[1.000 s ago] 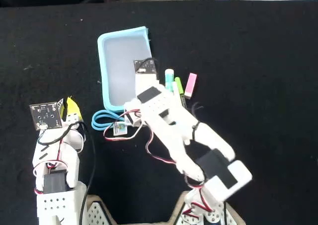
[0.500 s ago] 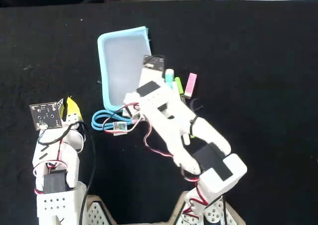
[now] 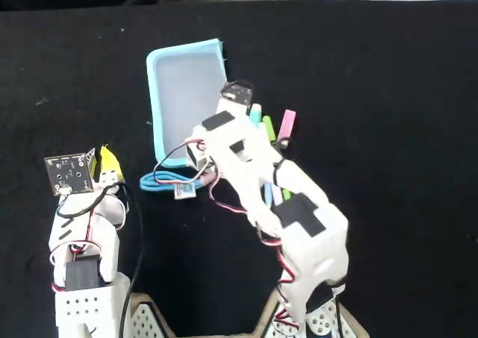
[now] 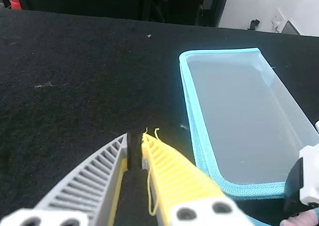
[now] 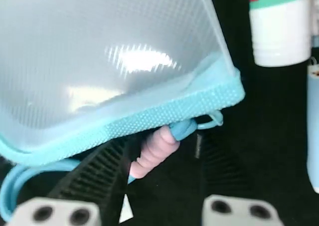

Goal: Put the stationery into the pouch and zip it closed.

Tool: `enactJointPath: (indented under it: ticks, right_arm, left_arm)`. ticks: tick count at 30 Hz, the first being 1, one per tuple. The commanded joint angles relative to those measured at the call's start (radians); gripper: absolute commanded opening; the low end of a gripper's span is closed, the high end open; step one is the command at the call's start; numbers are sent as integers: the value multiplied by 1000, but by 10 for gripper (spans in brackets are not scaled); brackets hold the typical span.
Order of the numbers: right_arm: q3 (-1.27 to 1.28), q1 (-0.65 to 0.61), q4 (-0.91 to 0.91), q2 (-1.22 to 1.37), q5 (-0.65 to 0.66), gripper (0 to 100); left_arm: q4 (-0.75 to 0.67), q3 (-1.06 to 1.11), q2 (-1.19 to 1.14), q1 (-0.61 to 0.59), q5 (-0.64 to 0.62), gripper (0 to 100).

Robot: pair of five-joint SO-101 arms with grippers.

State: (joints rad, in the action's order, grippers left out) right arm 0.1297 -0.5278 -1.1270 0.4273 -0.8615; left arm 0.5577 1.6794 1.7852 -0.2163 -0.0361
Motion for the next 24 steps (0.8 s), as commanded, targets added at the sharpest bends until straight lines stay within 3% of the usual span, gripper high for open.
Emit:
enactJointPath:
  ticks: [1, 3, 5, 9, 17, 24]
  right_arm:
    - [-53, 2, -80, 25, 2, 161]
    - [-74, 14, -101, 28, 28, 85]
    - [-96, 40, -101, 30, 161, 5]
    - [-91, 72, -107, 27, 433, 10]
    - [10, 32, -80, -59, 519, 11]
    - [274, -57, -18, -326, 773, 11]
  left_arm:
    - [-15, 22, 8, 5, 9, 58]
    - [-15, 22, 8, 5, 9, 58]
    - [-15, 22, 8, 7, 9, 58]
    - [-18, 22, 8, 7, 9, 58]
    - [-20, 22, 8, 5, 9, 58]
    - [-15, 22, 8, 5, 9, 58]
